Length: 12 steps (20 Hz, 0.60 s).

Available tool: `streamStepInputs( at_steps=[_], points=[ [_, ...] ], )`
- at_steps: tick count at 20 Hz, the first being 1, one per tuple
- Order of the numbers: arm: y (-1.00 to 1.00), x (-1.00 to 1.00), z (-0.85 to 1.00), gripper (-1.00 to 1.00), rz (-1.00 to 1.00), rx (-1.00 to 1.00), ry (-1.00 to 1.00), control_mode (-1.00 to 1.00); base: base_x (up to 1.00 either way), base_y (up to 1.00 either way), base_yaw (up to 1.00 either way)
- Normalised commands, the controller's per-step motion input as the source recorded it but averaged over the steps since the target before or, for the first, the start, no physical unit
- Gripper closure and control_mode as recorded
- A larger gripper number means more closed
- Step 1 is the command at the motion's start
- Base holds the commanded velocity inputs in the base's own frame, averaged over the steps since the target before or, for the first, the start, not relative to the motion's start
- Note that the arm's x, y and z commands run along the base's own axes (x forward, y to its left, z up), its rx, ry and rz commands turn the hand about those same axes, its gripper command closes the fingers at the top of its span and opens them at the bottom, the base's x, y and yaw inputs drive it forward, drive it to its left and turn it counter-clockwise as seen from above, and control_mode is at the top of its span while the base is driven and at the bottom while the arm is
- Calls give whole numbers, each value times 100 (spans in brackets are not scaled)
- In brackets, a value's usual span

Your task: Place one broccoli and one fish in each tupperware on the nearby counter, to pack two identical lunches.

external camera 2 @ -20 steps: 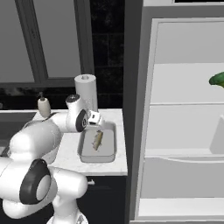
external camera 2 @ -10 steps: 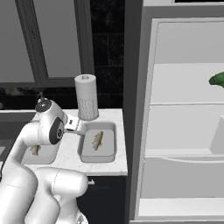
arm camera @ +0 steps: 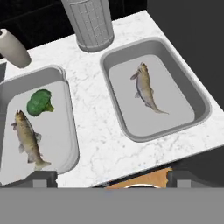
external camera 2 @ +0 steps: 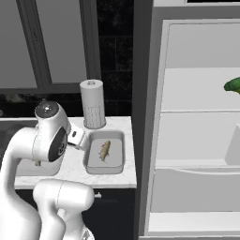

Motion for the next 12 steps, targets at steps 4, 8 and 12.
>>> streamStepInputs(
  at_steps=[4,8,12],
  points=[
    [0,-68,16,-100,0,-1,-3,-100,0,0,0],
    [0,-32,-21,-100,0,-14,-1,-100,0,0,0],
    [0,-17,-15,-100,0,-11,-2,-100,0,0,0]
  ],
)
